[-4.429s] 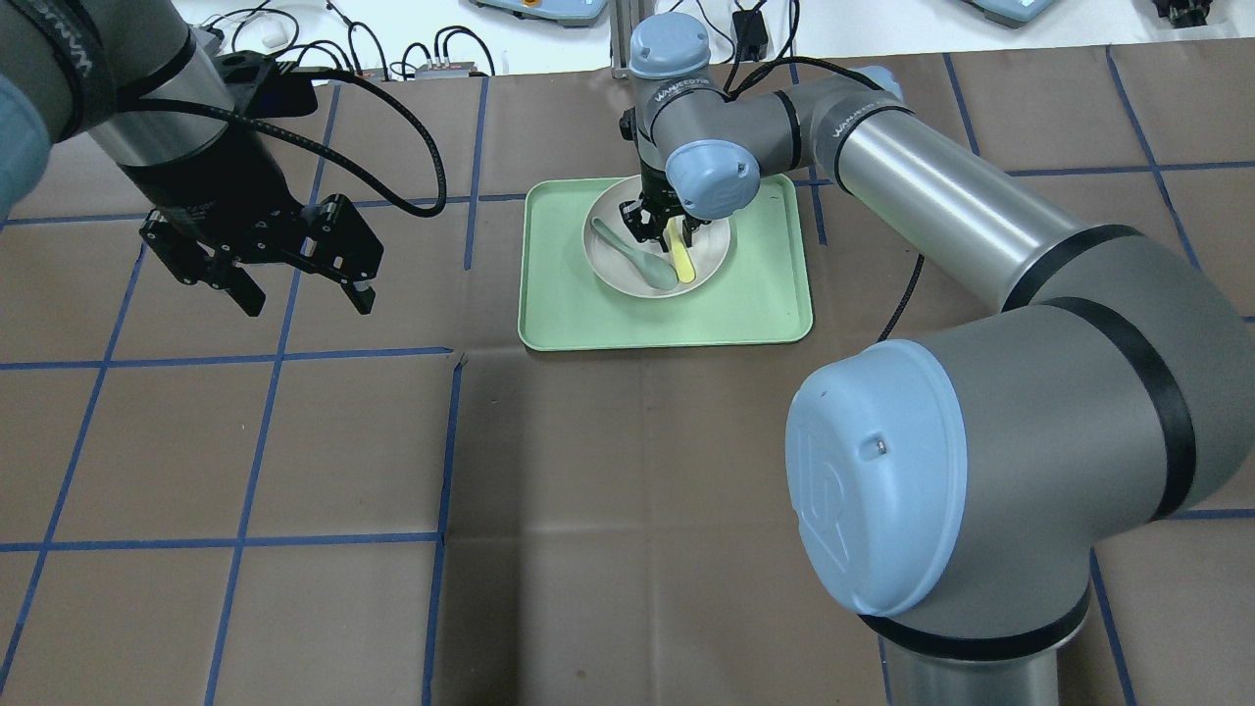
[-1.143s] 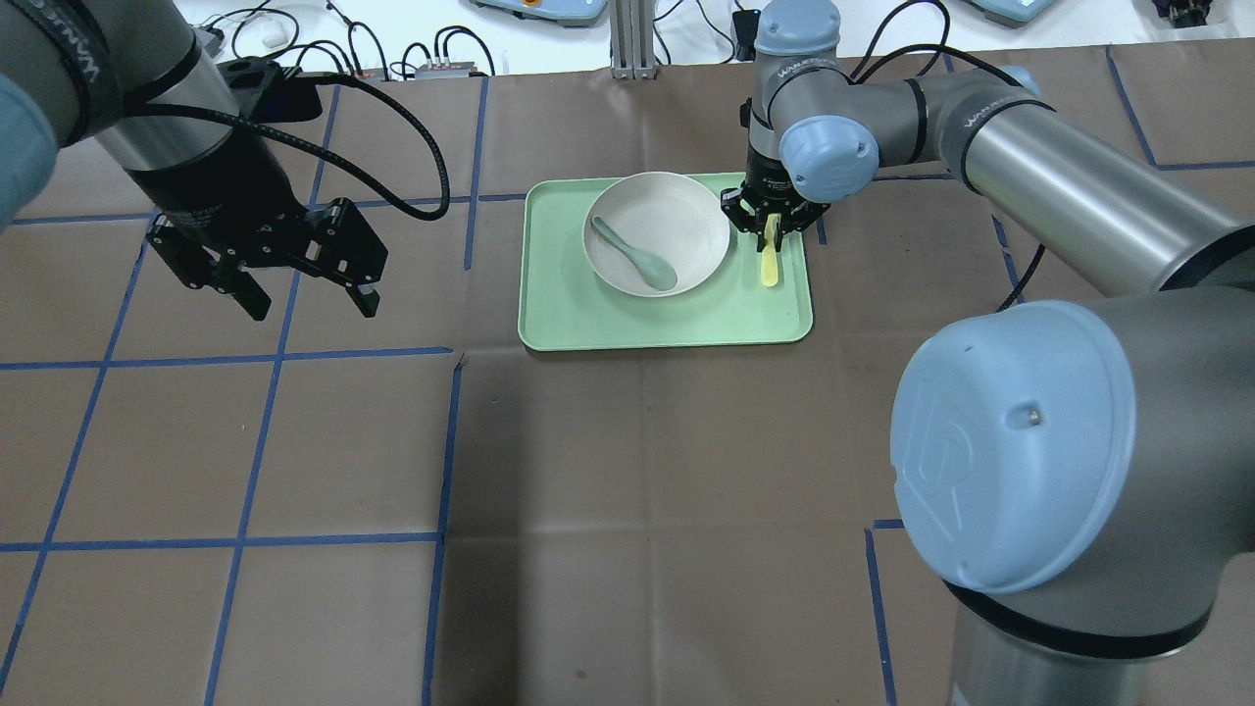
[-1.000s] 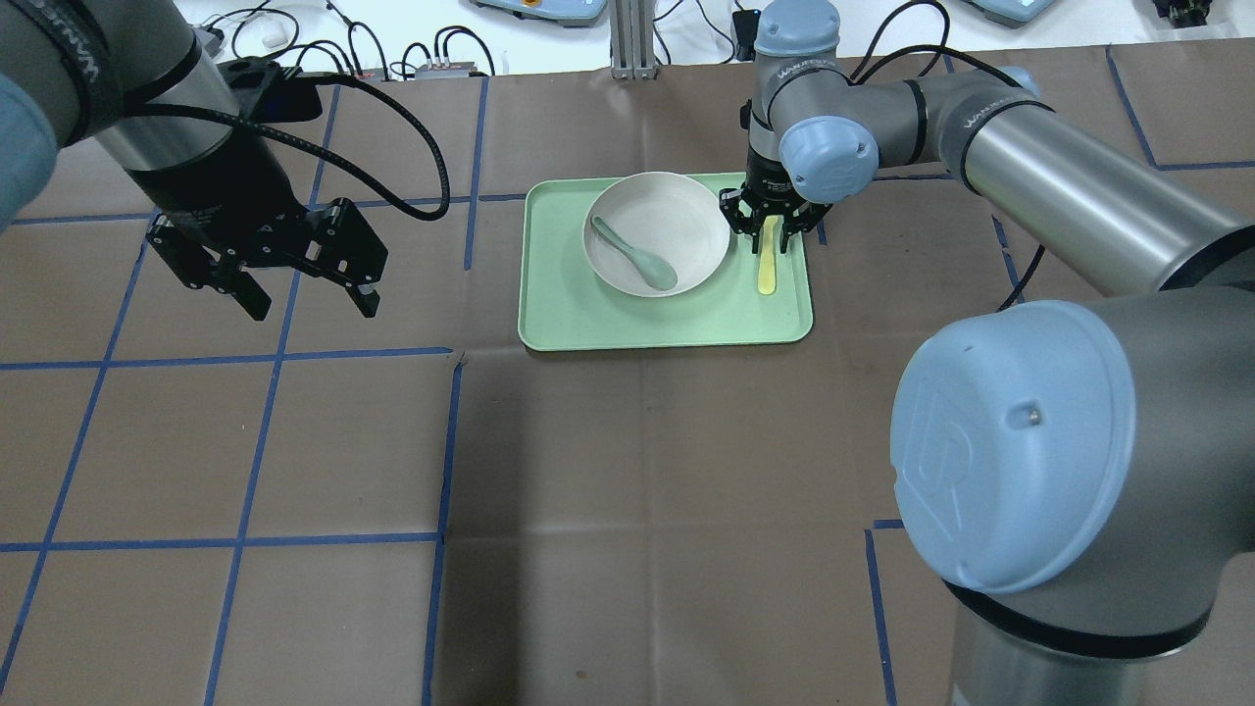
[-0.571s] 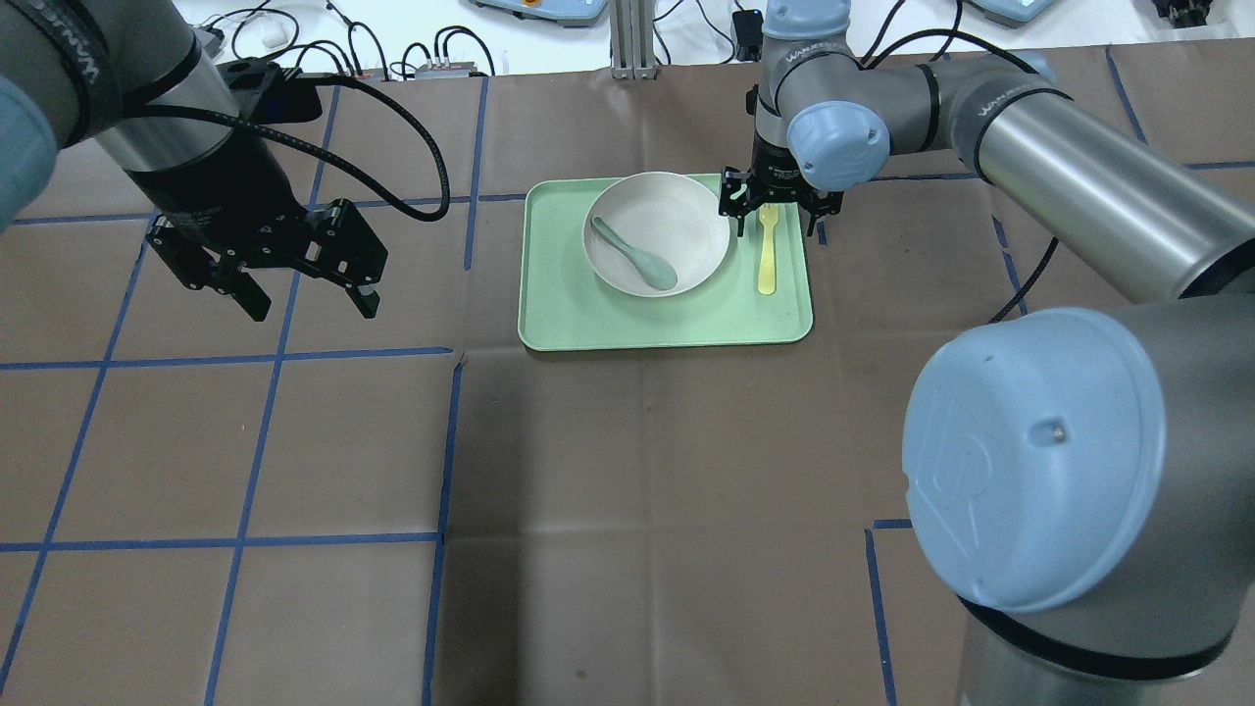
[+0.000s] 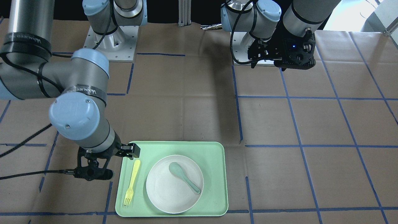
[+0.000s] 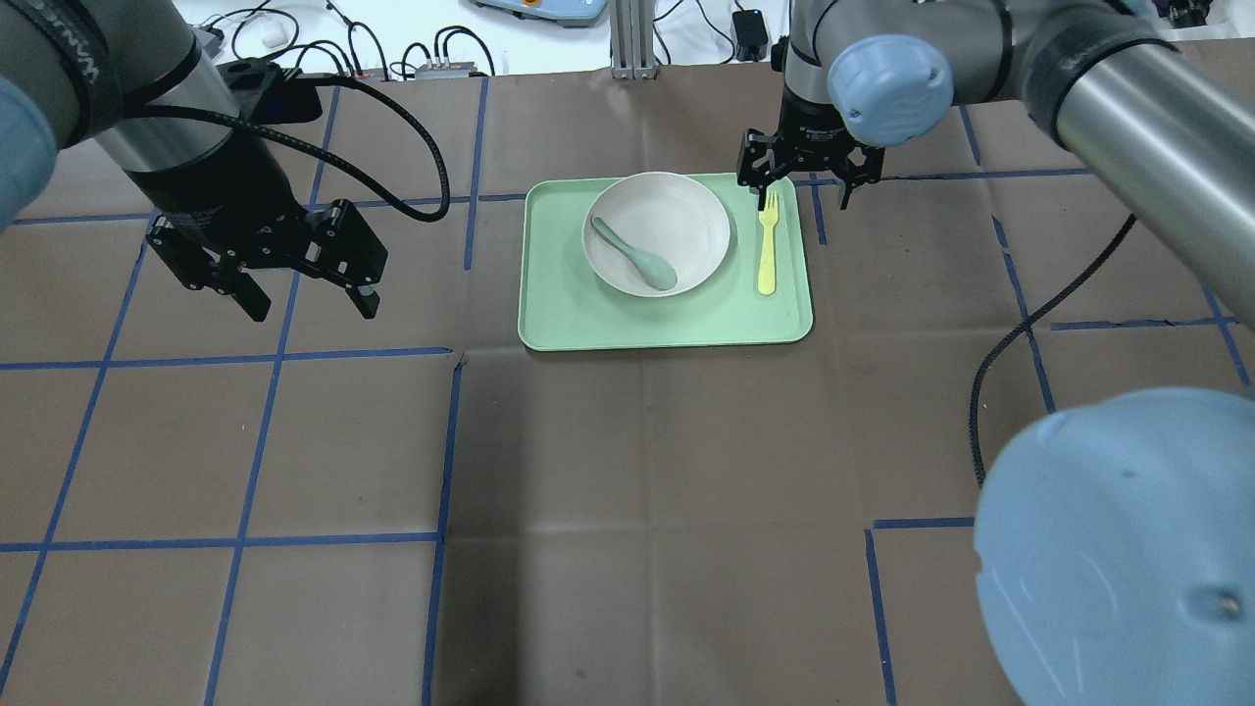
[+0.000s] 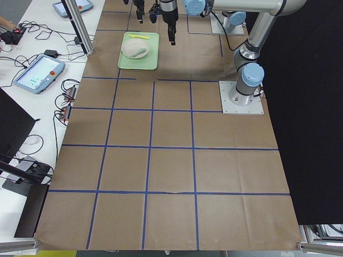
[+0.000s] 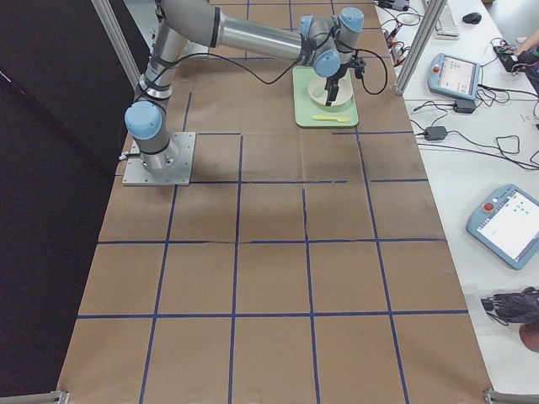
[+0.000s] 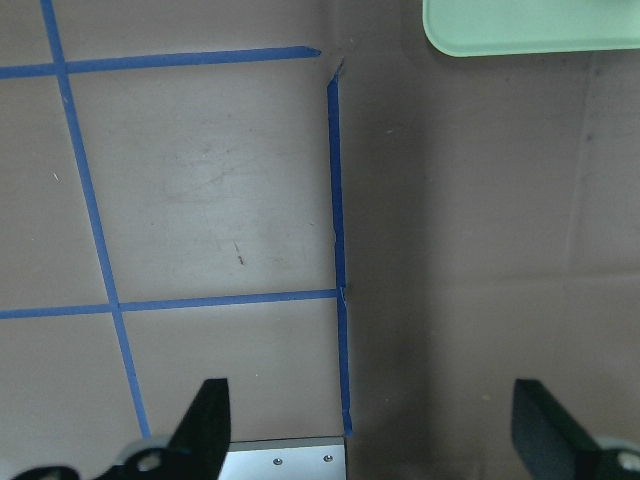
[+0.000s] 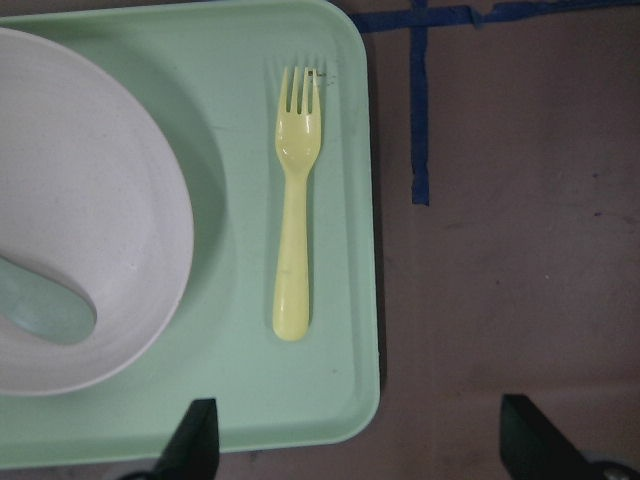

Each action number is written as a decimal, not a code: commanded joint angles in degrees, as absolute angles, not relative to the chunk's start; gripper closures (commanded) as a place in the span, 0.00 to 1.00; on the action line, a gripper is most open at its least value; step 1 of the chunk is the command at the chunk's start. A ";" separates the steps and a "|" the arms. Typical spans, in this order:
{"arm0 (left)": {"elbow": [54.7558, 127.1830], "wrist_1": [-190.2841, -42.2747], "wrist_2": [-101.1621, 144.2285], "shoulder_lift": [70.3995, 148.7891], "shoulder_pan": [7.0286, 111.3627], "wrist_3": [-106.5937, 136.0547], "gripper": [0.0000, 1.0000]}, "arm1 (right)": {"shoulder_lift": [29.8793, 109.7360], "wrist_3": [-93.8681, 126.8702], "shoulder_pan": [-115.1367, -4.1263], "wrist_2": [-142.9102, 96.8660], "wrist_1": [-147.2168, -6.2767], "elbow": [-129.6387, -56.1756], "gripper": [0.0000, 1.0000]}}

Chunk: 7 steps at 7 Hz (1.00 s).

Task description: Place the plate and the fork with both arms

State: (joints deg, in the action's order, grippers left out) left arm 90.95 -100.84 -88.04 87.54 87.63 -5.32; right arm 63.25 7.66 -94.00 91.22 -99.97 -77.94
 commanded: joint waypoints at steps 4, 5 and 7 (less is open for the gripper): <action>91.67 -100.46 -88.51 87.45 87.54 -6.15 0.00 | 88.13 3.08 -90.62 91.23 -90.35 -89.55 0.00; 91.76 -100.46 -88.51 87.36 87.54 -6.07 0.00 | 90.16 3.95 -90.79 90.88 -88.35 -89.91 0.00; 91.76 -100.46 -88.33 87.45 87.54 -5.98 0.00 | 90.62 3.87 -90.79 90.70 -89.20 -92.80 0.00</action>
